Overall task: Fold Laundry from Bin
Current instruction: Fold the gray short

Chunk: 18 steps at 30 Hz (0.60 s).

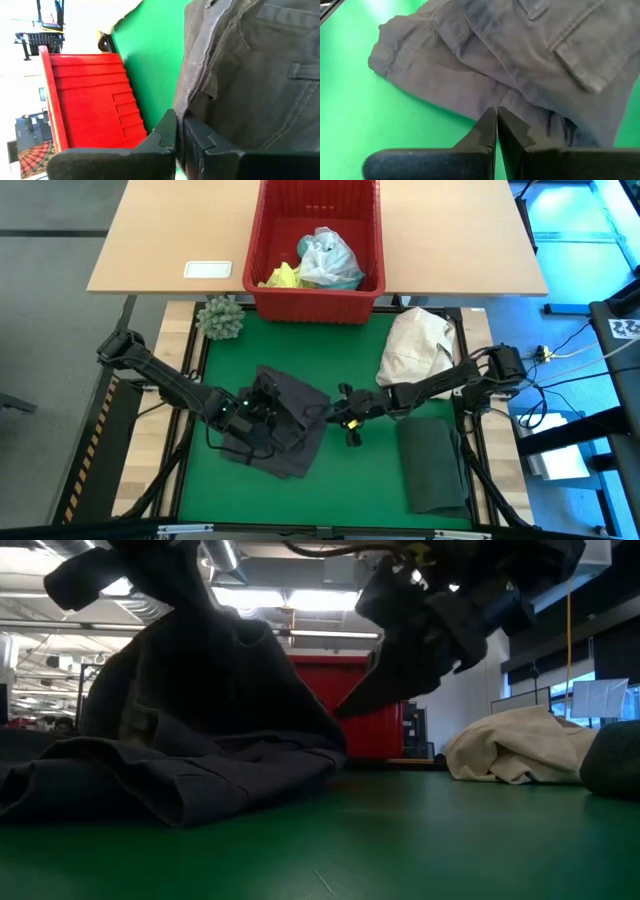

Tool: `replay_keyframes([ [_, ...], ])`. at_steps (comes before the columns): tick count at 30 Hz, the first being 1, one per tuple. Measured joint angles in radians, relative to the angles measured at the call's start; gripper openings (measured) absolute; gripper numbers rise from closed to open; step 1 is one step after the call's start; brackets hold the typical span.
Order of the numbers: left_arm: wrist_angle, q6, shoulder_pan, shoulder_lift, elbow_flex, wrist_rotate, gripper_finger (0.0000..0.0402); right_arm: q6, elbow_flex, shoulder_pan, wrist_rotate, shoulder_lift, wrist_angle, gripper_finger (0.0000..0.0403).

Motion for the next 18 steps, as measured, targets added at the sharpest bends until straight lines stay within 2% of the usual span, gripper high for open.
replay_keyframes([
  [10, 0.002, -0.022, 0.001, 0.000, 0.008, 0.016, 0.0002, 0.097, 0.008, -0.016, 0.153, 0.100, 0.057, 0.0017],
  [18, -0.015, -0.017, -0.029, 0.000, 0.090, 0.048, 0.0002, 0.260, 0.011, -0.096, 0.245, 0.115, 0.025, 0.0017],
])
